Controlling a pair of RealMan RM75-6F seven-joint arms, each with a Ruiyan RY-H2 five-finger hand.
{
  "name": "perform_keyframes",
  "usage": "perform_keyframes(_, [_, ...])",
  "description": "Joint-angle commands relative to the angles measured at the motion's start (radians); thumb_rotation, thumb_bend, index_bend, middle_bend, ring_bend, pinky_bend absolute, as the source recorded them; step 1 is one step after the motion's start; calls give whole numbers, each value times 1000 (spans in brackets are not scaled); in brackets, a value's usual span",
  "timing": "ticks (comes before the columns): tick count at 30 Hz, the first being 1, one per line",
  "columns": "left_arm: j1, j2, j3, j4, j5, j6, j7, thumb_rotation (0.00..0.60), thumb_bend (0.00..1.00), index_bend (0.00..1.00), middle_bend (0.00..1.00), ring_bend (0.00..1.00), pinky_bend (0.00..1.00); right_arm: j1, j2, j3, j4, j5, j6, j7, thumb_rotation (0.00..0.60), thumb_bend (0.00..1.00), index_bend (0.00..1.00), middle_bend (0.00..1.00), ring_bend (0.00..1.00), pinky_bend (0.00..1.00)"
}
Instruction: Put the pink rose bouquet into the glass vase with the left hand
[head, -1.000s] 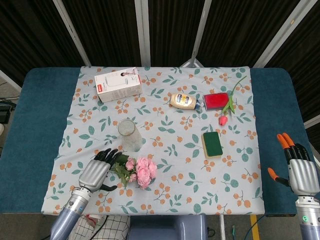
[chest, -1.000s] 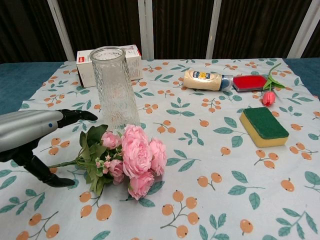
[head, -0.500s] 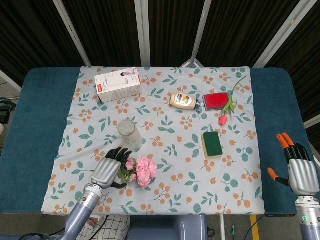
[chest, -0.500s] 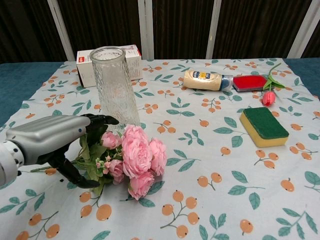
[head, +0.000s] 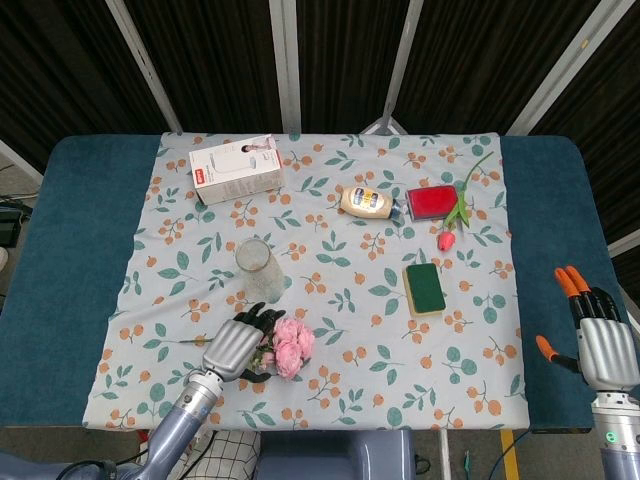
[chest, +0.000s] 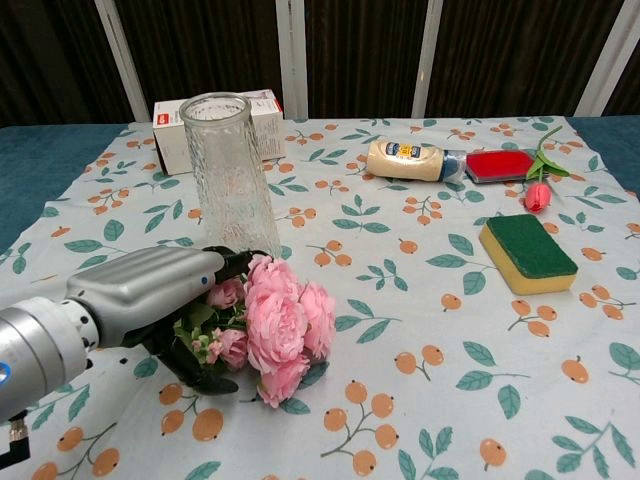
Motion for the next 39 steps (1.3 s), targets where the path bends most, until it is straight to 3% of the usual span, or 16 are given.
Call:
perform_keyframes(1, [-5,-15,4,12,2,4,6,600,235,142,169,104,278,1,0,2,1,2,0,1,600,278,97,77,141,113])
perform_keyframes(6, [-13,-42,9,31,4,8,16,600,300,191,225,169,338,0,-1,2,3,2,0,5,600,278,97,77,141,113])
perform_keyframes(12, [-14,-74,13,55,34,45,44,600,445,290,331,308,493,0,-3,2,8,7,-5,12,600,278,97,77,141,113])
perform_keyframes(19, [-10,-84,15,70,41,87,98,600,512,387,419,416,651,-1,-6,4,8,7,-2,15,600,278,97,77,141,113])
perform_keyframes(26, [-8,-74,12,60,73,103,82,600,525,416,441,432,659,1,-9,5,5,9,-6,14,600,278,97,77,141,113])
perform_keyframes(31, [-10,-50,9,56,145,92,-56,600,525,412,443,431,634,1,-12,3,7,10,-8,10,600,278,97,77,141,113])
perform_keyframes(39, [-20,13,-5,25,368,129,-455,600,520,405,429,414,602,2,-18,4,13,16,-14,4,600,278,97,77,142,114])
